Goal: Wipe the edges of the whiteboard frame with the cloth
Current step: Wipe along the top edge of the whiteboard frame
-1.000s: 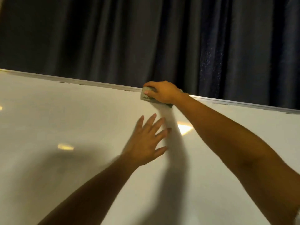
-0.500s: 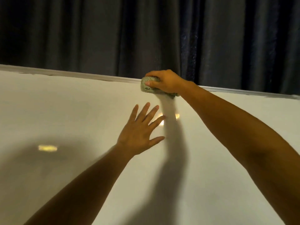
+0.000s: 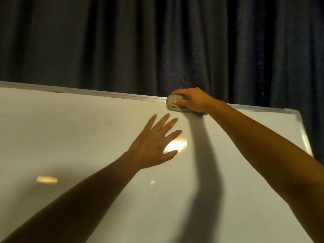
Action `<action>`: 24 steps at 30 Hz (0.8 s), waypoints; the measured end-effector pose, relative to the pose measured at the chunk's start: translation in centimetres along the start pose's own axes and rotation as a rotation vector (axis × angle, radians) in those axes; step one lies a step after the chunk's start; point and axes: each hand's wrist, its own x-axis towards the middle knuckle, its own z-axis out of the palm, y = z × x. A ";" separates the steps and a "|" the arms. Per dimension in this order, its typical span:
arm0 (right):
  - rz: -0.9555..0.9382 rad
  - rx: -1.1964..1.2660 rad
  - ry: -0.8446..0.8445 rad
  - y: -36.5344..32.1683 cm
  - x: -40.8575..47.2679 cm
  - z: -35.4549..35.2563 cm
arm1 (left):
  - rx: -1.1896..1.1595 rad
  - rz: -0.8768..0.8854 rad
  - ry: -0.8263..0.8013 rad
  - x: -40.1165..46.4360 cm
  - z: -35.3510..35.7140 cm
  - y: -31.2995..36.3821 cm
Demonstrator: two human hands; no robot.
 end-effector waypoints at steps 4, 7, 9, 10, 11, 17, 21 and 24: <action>-0.026 -0.014 -0.027 6.2 -2.6 -2.5 | -0.042 0.050 0.032 6.9 1.2 5.6; -0.031 -0.012 -0.024 10.3 -4.4 -4.1 | -0.014 0.048 0.027 9.1 2.8 8.2; -0.019 0.002 -0.024 13.2 -5.5 -4.9 | -0.015 0.028 0.018 9.9 3.7 9.0; -0.007 0.005 -0.024 14.6 -6.1 -5.3 | -0.023 0.019 0.018 10.1 4.1 9.1; 0.007 0.009 -0.020 15.8 -6.6 -5.7 | -0.032 0.012 0.014 10.2 4.2 9.0; 0.100 0.052 0.015 21.0 -8.9 -6.9 | -0.031 -0.016 -0.024 9.9 4.5 8.7; 0.123 0.048 -0.028 20.3 -8.0 -7.3 | -0.031 -0.065 -0.065 10.1 4.6 9.0; 0.078 0.013 -0.053 17.7 -6.7 -6.7 | -0.028 -0.067 -0.065 10.8 4.6 9.4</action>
